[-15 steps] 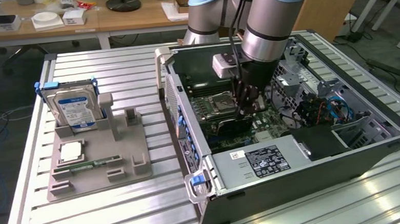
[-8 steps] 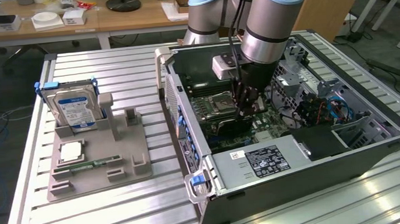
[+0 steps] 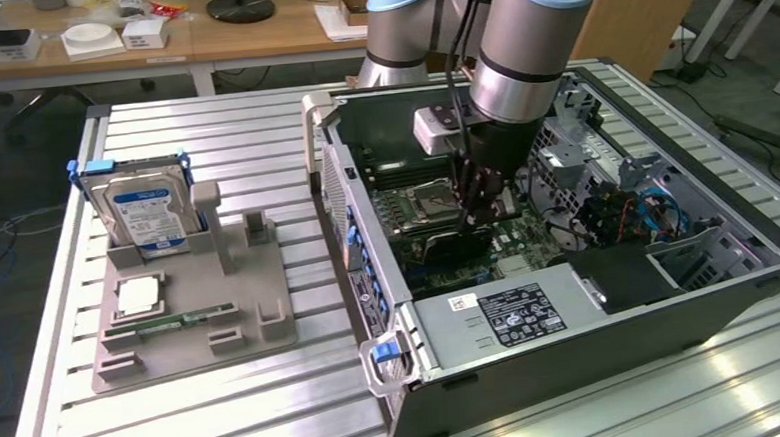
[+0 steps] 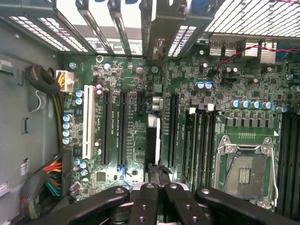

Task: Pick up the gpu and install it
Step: 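Press down on the gpu until it lock into place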

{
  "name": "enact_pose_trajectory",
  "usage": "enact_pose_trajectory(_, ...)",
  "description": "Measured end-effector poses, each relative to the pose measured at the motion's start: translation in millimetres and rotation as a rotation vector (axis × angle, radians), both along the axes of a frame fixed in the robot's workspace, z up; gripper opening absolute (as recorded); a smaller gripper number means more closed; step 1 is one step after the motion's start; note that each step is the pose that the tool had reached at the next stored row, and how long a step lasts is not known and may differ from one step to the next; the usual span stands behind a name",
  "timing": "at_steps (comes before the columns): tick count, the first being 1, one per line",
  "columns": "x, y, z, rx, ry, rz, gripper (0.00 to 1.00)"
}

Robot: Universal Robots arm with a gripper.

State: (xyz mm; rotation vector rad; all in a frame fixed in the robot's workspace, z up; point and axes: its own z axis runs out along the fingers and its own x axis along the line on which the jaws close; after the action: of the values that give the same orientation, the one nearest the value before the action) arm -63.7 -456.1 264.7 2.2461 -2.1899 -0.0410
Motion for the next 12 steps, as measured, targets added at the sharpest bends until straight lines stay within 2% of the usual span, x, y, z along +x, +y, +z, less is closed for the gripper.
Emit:
enact_pose_trajectory(3,-0.4,0.0,1.7,-0.0006,0.0003,0.000,0.10)
enact_pose_trajectory(7,-13.7,0.3,1.3,-0.0009,0.0004,0.000,0.10)
enact_pose_trajectory(12,-22.3,0.4,-1.2,-0.0013,0.0006,0.000,0.10)
